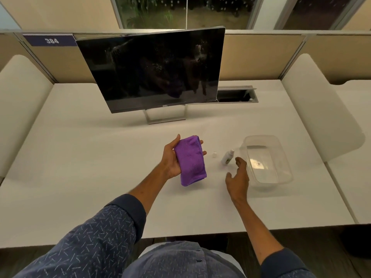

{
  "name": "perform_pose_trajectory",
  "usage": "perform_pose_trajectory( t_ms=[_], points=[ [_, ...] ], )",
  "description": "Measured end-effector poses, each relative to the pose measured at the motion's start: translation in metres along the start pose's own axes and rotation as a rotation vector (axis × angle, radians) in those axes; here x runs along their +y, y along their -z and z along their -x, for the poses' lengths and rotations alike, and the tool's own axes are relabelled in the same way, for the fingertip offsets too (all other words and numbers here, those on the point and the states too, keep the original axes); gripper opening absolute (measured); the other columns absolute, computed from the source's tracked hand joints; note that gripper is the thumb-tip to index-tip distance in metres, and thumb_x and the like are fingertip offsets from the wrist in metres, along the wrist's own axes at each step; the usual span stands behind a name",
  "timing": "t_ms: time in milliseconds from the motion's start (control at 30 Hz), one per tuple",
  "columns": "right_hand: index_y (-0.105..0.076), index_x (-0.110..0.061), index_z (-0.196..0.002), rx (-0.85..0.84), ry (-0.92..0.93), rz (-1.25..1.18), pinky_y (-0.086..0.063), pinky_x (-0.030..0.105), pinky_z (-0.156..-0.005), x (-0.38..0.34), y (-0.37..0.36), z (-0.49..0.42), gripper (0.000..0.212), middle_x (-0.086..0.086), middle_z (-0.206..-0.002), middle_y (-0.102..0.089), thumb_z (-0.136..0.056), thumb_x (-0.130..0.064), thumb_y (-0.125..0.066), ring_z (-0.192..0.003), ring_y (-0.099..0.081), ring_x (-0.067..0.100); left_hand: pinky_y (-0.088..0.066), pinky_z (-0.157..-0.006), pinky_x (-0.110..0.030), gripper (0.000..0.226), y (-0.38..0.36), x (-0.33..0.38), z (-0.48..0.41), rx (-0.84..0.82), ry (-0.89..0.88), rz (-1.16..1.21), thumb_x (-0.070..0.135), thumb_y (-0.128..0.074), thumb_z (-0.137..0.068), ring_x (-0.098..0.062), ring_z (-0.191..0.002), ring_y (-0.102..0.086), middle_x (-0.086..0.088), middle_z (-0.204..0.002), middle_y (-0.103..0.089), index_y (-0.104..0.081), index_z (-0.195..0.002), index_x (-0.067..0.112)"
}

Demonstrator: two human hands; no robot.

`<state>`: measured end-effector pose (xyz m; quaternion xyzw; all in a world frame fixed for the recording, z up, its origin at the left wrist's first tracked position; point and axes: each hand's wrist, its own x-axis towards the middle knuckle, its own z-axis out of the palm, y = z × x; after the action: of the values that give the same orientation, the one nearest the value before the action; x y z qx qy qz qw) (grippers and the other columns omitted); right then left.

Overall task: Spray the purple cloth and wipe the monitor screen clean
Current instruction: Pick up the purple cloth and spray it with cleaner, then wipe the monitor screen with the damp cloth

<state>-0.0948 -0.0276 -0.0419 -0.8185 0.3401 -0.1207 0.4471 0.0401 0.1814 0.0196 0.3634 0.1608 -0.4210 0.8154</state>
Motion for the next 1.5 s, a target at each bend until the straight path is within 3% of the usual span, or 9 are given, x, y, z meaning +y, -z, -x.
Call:
perform_pose_trajectory(
  t_ms=[200,367,533,633,900,1133,1300,1400,1500],
  points=[
    [-0.061,-0.015,-0.126,0.266,0.149,-0.043,-0.063,0.039,-0.088,-0.002,0.010,0.037,0.033,0.002,-0.117,-0.066,-0.097,-0.001,-0.070,-0.100,-0.064,0.011,-0.031,-0.130,-0.056,0.071,-0.001,-0.011,0.002,-0.038,0.040,0.011,0.059,-0.047,-0.107,-0.042,-0.156,-0.043,-0.013,-0.161,-0.056,-0.052,-0.158,0.010],
    [-0.068,-0.015,-0.110,-0.086,0.291,-0.214,-0.057,0.022,-0.084,-0.061,0.005,0.024,0.006,-0.002,-0.105,-0.074,-0.106,-0.016,-0.064,-0.098,-0.070,0.010,-0.026,-0.131,-0.050,0.073,-0.003,-0.017,0.012,-0.058,0.021,0.006,0.057,-0.052,-0.107,-0.037,-0.144,-0.049,-0.014,-0.168,-0.046,-0.048,-0.161,0.010],
    [-0.074,-0.011,-0.114,-0.509,-0.031,-0.488,-0.060,0.036,-0.093,-0.120,-0.009,-0.004,0.047,0.005,-0.110,-0.079,-0.112,-0.046,-0.043,-0.106,-0.075,0.025,-0.044,-0.113,-0.046,0.067,-0.009,0.001,0.027,-0.082,-0.053,0.049,0.059,-0.049,-0.107,-0.031,-0.121,-0.062,-0.015,-0.150,-0.056,-0.053,-0.159,0.016],
    [-0.070,-0.012,-0.131,-0.780,-0.237,-0.657,-0.059,0.045,-0.100,-0.148,-0.017,-0.004,0.060,0.008,-0.124,-0.077,-0.108,-0.059,-0.041,-0.115,-0.073,0.029,-0.039,-0.117,-0.048,0.068,-0.011,0.020,0.040,-0.065,-0.121,0.022,0.059,-0.049,-0.108,-0.032,-0.124,-0.060,-0.015,-0.149,-0.057,-0.053,-0.159,0.014],
    [-0.063,-0.013,-0.138,-1.047,-0.114,-0.567,-0.060,0.049,-0.098,-0.202,-0.055,-0.001,0.046,0.013,-0.128,-0.075,-0.102,-0.041,-0.066,-0.116,-0.071,0.035,-0.053,-0.107,-0.048,0.066,0.005,0.074,0.068,0.181,-0.229,-0.027,0.065,-0.059,-0.100,-0.033,-0.109,-0.069,-0.016,-0.125,-0.074,-0.073,-0.133,0.010],
    [-0.064,-0.021,-0.135,-0.905,-0.009,-0.554,-0.065,0.050,-0.092,-0.263,-0.109,-0.001,0.044,0.006,-0.121,-0.078,-0.100,-0.047,-0.068,-0.112,-0.075,0.036,-0.056,-0.107,-0.051,0.074,0.029,0.144,0.065,0.439,-0.411,-0.300,0.080,-0.041,-0.100,-0.030,-0.117,-0.072,-0.005,-0.127,-0.077,-0.073,-0.128,0.019],
    [-0.060,-0.022,-0.140,-0.837,0.013,-0.699,-0.063,0.053,-0.097,-0.314,-0.146,-0.019,0.041,0.007,-0.130,-0.073,-0.104,-0.039,-0.065,-0.119,-0.072,0.032,-0.064,-0.082,-0.044,0.050,0.054,0.212,0.073,0.616,-0.816,-0.536,0.054,-0.044,-0.113,-0.021,-0.101,-0.076,0.002,-0.108,-0.081,-0.079,-0.114,0.018],
    [-0.053,-0.021,-0.148,-0.646,0.375,-0.489,-0.063,0.042,-0.096,-0.353,-0.165,-0.031,0.041,0.002,-0.132,-0.070,-0.109,-0.030,-0.059,-0.119,-0.070,0.026,-0.064,-0.096,-0.046,0.036,0.073,0.258,0.071,0.796,-1.124,-0.783,0.042,-0.047,-0.112,-0.012,-0.111,-0.073,0.007,-0.119,-0.078,-0.076,-0.123,0.024],
    [-0.036,-0.009,-0.163,-0.181,0.946,-0.057,-0.060,0.028,-0.085,-0.396,-0.184,-0.045,0.057,0.013,-0.127,-0.072,-0.111,-0.022,-0.055,-0.095,-0.070,0.018,-0.053,-0.111,-0.034,0.038,0.074,0.309,0.072,0.846,-1.282,-0.988,0.034,-0.041,-0.115,-0.010,-0.133,-0.060,0.006,-0.144,-0.067,-0.063,-0.146,0.028]
  ],
)
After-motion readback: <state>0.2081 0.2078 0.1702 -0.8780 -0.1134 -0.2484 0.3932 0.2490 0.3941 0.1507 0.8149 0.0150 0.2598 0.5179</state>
